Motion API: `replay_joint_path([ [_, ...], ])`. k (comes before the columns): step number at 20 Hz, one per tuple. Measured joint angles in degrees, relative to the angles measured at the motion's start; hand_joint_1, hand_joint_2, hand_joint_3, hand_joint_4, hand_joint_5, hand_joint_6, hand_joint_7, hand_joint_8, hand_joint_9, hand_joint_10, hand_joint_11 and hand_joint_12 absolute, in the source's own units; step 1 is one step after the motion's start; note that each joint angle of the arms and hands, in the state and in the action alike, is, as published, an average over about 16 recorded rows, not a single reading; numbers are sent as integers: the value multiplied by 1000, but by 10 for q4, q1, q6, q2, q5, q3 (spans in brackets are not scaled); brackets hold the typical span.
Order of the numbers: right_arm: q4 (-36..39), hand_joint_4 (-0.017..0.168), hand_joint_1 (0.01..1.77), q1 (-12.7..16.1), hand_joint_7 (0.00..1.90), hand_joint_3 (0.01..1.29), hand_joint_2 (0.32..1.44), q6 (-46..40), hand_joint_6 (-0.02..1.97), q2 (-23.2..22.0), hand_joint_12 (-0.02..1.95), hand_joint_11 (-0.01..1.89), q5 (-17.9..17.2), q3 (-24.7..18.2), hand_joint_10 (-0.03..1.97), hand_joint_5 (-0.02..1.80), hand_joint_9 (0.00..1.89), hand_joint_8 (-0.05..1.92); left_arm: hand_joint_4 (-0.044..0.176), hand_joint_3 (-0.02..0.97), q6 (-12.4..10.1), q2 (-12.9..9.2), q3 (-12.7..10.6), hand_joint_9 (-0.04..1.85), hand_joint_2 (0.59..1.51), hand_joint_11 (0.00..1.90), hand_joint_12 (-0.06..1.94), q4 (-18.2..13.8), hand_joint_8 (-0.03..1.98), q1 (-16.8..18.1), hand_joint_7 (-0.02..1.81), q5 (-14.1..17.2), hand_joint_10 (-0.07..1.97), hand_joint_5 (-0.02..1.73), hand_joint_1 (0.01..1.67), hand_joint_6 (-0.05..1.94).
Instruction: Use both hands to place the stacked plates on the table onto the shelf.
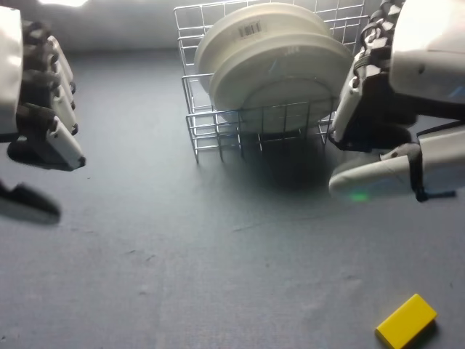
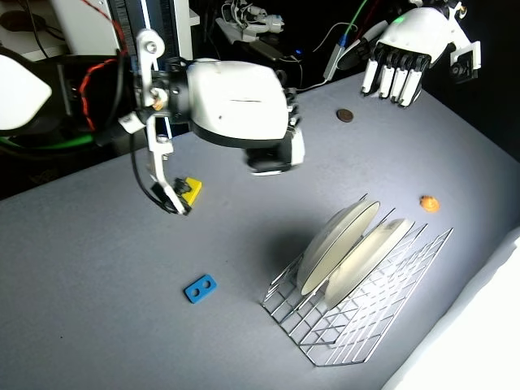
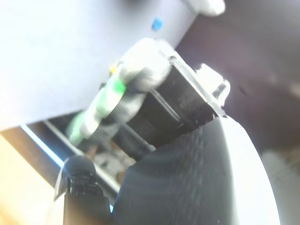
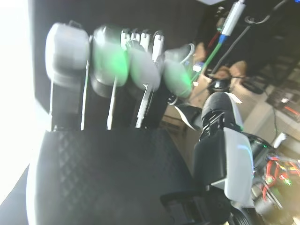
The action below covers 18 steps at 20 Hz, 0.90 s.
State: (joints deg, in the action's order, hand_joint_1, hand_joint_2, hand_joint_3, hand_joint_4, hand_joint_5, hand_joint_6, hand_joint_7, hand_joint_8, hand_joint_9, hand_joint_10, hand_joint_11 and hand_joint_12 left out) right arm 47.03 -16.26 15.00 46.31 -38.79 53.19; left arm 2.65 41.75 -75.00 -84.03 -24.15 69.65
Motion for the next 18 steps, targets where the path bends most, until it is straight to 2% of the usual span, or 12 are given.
replay_joint_path([
  [4, 28, 156, 376, -12, 1459, 10, 1241, -14, 1766, -26, 1914, 1488, -31, -9, 1780, 1369, 1479, 1754, 163, -11, -7, 4, -6, 1540, 1242, 1462, 1878, -1, 1796, 10, 1528, 36, 1802, 1289, 498, 1770],
  [6, 37, 160, 441, -15, 1505, 10, 1277, -18, 1901, -36, 1919, 1592, -46, -12, 1905, 1410, 1531, 1878, 163, -11, -6, 6, -6, 1608, 1263, 1552, 1928, -2, 1879, 14, 1571, 54, 1886, 1316, 591, 1861],
  [10, 50, 159, 569, -22, 1537, 10, 1328, -24, 1941, -51, 1924, 1664, -67, -16, 1938, 1437, 1577, 1909, 162, -15, -1, 7, -3, 1658, 1283, 1625, 1941, -4, 1910, 16, 1597, 83, 1904, 1313, 746, 1877],
  [14, 64, 157, 588, -28, 1508, 10, 1329, -26, 1945, -60, 1924, 1640, -83, -16, 1940, 1435, 1551, 1908, 161, -17, 6, 7, 2, 1646, 1277, 1633, 1939, -6, 1906, 16, 1585, 105, 1897, 1318, 765, 1869],
  [18, 79, 157, 588, -23, 1469, 10, 1328, -27, 1945, -61, 1924, 1607, -97, -12, 1939, 1432, 1512, 1908, 161, -17, 12, 7, 10, 1633, 1274, 1642, 1934, -7, 1909, 16, 1570, 112, 1897, 1320, 768, 1869],
])
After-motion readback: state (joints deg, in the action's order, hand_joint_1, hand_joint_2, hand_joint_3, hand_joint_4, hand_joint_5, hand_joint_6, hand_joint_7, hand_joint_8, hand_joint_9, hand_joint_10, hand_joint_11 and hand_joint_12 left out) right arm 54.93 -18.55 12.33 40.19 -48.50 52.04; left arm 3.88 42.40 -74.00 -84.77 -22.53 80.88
